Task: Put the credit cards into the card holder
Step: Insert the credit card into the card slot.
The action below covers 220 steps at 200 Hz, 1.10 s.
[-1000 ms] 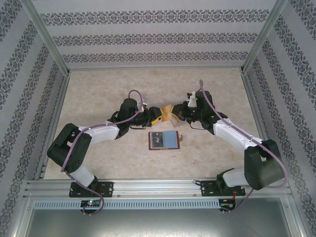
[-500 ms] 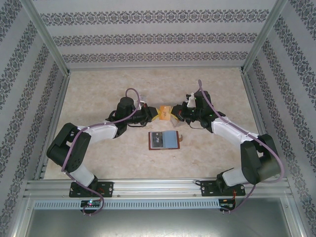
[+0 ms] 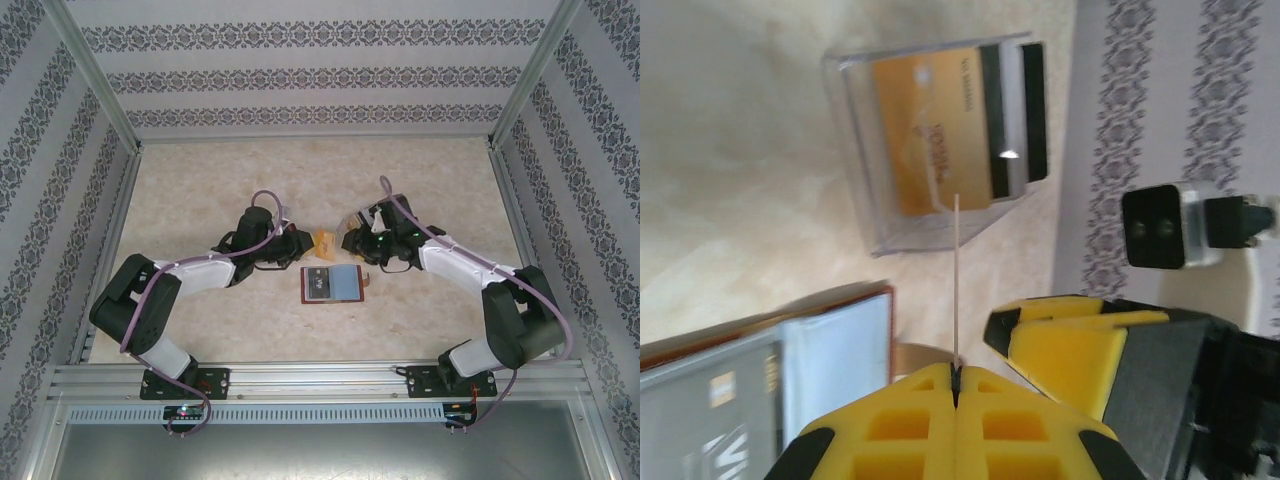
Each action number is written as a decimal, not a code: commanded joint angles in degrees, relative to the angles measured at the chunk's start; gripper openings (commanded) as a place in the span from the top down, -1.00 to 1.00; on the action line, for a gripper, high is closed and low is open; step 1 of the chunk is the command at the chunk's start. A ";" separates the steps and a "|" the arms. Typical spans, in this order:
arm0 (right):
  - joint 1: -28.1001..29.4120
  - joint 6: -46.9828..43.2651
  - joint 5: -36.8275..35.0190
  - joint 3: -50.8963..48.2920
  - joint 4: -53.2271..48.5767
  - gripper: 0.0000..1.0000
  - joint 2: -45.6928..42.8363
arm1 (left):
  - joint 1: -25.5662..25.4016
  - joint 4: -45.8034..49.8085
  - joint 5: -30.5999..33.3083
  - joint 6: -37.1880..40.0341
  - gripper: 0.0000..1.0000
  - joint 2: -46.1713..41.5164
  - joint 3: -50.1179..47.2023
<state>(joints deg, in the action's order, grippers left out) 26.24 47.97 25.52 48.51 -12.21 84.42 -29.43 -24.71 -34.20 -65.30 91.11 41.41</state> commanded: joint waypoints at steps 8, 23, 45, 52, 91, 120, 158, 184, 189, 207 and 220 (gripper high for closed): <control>3.87 -5.88 -7.39 0.97 -6.19 0.41 1.66 | -3.34 2.68 4.32 3.95 1.00 -1.79 -3.79; 5.34 -7.93 -11.21 1.52 -8.81 0.45 1.94 | -4.94 3.30 6.83 4.02 1.00 -2.07 -4.96; 5.84 -10.18 -16.34 2.14 -13.61 0.49 2.35 | -6.97 3.72 9.57 3.87 1.00 -2.77 -6.12; 5.82 -10.72 -16.84 1.98 -14.04 0.51 2.43 | -7.54 3.76 10.13 3.88 1.00 -2.92 -6.48; 5.49 -12.08 -18.19 1.25 -15.81 0.66 3.86 | -9.31 1.63 12.70 2.82 1.00 -3.09 -8.80; 5.58 -12.03 -18.35 0.23 -15.26 0.67 5.55 | -10.46 0.35 14.30 2.22 1.00 -1.92 -8.89; 5.58 -11.67 -19.72 -1.20 -14.74 0.67 8.09 | -12.35 -3.47 14.57 0.89 1.00 0.32 -8.62; 5.67 -11.23 -19.89 -2.23 -13.79 0.68 9.56 | -13.76 -5.13 15.19 0.44 1.00 1.81 -8.62; 5.64 -11.02 -20.02 -2.36 -13.65 0.69 9.82 | -13.93 -5.75 15.19 0.29 1.00 2.16 -8.74; 5.67 -10.60 -21.01 -2.47 -14.03 0.74 10.73 | -14.24 -6.04 14.46 0.15 1.00 3.64 -8.27; 5.69 -10.44 -21.01 -2.75 -13.65 0.75 11.17 | -14.75 -6.05 15.87 0.00 1.00 4.37 -8.51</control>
<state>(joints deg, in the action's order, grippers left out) 31.99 37.19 7.68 48.23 -25.39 92.03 -42.78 -28.34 -20.01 -64.58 93.69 32.80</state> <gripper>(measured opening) 0.130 0.050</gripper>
